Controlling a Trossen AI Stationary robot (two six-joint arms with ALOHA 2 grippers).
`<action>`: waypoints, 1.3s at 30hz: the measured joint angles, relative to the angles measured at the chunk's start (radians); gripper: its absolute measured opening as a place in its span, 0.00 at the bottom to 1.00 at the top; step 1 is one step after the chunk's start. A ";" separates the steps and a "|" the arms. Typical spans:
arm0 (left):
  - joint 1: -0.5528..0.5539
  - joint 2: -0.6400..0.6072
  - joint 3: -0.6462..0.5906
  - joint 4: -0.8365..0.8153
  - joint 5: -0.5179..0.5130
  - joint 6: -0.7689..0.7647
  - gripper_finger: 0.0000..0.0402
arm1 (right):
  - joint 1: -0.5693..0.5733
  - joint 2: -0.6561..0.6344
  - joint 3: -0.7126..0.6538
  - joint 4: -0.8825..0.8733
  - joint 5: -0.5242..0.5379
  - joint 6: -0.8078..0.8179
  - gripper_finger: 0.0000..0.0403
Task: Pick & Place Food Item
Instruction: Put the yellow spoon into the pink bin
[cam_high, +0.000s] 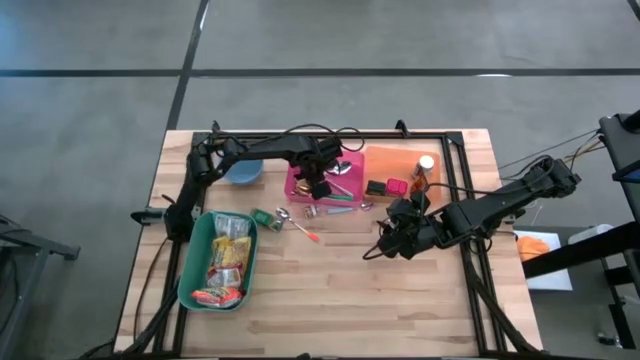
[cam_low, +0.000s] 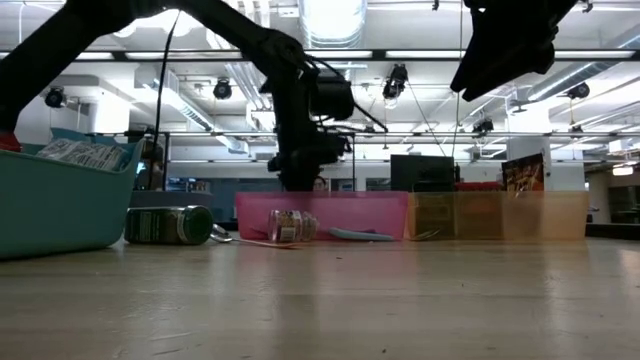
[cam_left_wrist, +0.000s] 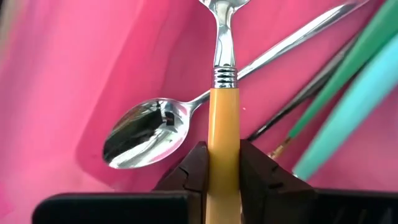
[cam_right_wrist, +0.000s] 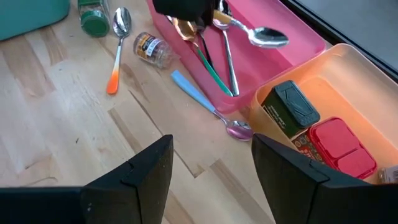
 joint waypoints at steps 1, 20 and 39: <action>-0.003 -0.009 0.000 -0.002 0.000 0.000 0.12 | 0.000 0.000 0.000 0.001 0.001 0.000 0.54; -0.099 -0.485 -0.288 0.221 0.057 -0.050 0.12 | -0.052 0.000 -0.009 0.423 0.093 -0.265 0.54; -0.208 -0.797 -0.706 1.055 0.334 -0.127 0.12 | -0.255 0.000 -0.106 1.253 -0.207 -0.688 0.54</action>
